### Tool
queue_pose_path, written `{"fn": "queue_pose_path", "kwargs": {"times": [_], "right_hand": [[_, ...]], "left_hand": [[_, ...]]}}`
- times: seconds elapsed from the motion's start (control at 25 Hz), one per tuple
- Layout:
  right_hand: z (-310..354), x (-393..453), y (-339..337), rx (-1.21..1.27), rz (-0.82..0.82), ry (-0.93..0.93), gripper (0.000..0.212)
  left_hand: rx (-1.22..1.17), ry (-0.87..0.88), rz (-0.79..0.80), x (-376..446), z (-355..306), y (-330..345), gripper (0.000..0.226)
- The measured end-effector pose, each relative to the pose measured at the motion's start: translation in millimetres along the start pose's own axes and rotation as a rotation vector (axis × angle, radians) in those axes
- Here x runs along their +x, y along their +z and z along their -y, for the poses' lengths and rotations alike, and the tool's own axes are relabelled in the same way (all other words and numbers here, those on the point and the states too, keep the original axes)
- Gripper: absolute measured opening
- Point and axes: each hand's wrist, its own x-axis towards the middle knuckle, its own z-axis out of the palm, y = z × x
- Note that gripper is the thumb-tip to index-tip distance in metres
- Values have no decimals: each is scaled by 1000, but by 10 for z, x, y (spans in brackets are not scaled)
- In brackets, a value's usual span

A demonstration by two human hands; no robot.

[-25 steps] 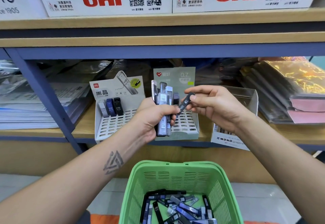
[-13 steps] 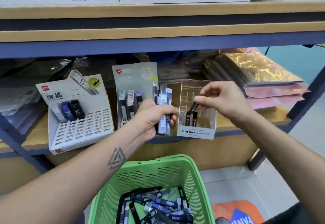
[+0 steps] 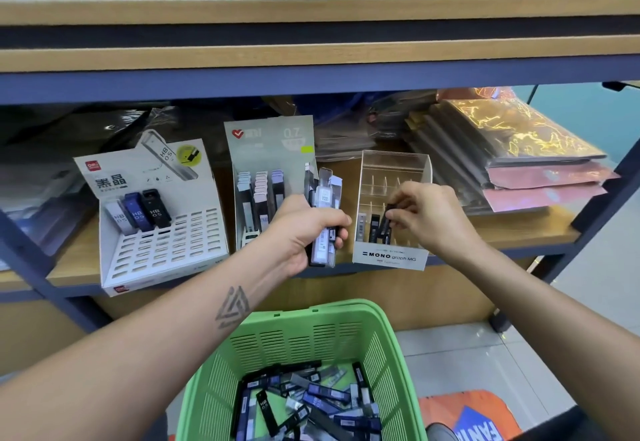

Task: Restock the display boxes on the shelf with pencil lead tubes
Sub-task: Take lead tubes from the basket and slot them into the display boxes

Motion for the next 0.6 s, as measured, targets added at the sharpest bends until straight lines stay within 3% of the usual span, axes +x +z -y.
{"fn": "queue_pose_path", "kwargs": {"times": [0.6], "right_hand": [[76, -111, 240, -221, 36, -26, 11]], "left_hand": [[22, 5, 21, 13, 48, -19, 23]]}}
